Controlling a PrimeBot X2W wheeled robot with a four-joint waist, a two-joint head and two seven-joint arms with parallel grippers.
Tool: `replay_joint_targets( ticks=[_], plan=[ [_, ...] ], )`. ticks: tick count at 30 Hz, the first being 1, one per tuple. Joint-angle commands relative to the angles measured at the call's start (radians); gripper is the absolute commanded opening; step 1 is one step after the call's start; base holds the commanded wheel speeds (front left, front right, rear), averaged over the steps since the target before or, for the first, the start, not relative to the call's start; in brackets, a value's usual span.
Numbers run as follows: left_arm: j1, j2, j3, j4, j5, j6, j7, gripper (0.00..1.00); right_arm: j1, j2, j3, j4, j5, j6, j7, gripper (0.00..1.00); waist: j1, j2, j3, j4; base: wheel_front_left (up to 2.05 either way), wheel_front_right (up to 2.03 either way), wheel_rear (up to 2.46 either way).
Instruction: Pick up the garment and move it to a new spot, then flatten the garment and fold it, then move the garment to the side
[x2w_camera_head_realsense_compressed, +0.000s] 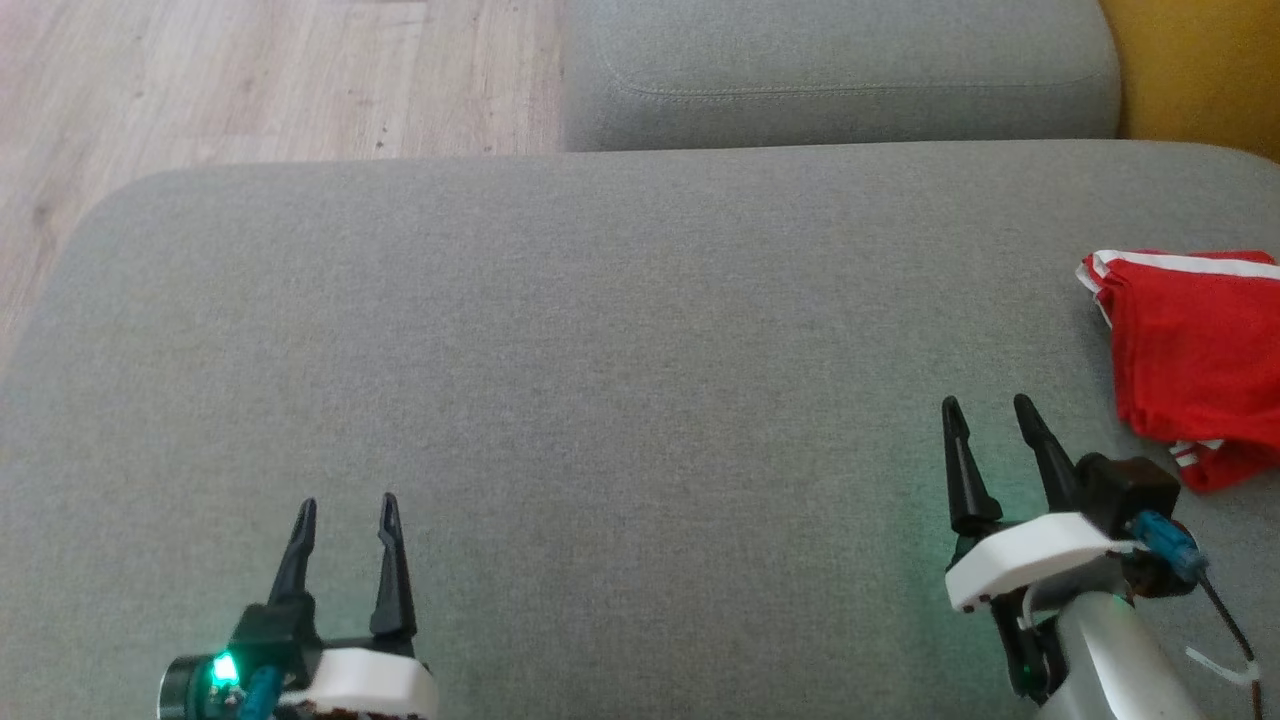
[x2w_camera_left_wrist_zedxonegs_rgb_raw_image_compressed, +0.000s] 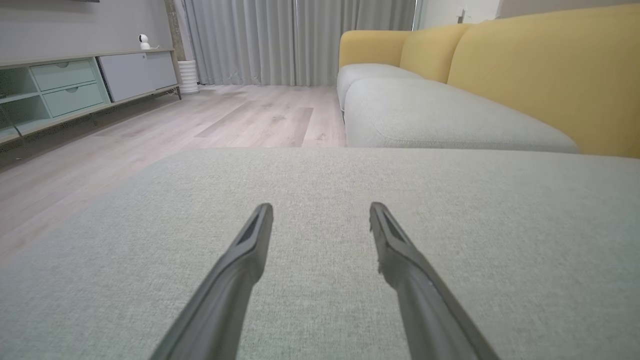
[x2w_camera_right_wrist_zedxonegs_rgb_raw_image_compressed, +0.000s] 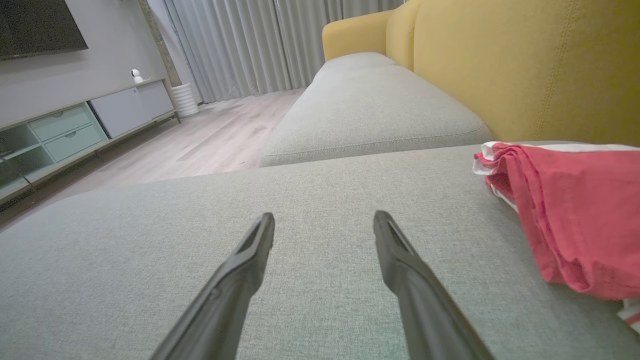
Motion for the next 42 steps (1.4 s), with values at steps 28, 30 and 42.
replay_joint_targets(
  ticks=[28, 30, 42],
  plan=[
    [-0.002, -0.001, 0.042, 0.001, -0.242, -0.032, 0.057, 0.0, 0.042, 0.004, -0.019, -0.021, 0.219, 0.0, 0.055, 0.0, 0.0001, -0.0001, -0.002, -0.018, 0.0, 0.0, 0.0],
    [-0.004, -0.001, 0.045, -0.001, -0.265, -0.035, 0.063, 0.0, 0.043, 0.004, -0.022, -0.027, 0.242, 0.0, 0.061, 0.0, 0.0001, -0.0001, -0.002, -0.019, 0.0, 0.0, 0.0],
    [-0.014, 0.0, 0.063, -0.015, -0.405, -0.049, 0.098, 0.0, 0.049, 0.004, -0.038, -0.061, 0.378, 0.0, 0.095, 0.0, 0.0001, -0.0001, -0.002, -0.023, 0.0, 0.0, 0.0]
  ],
)
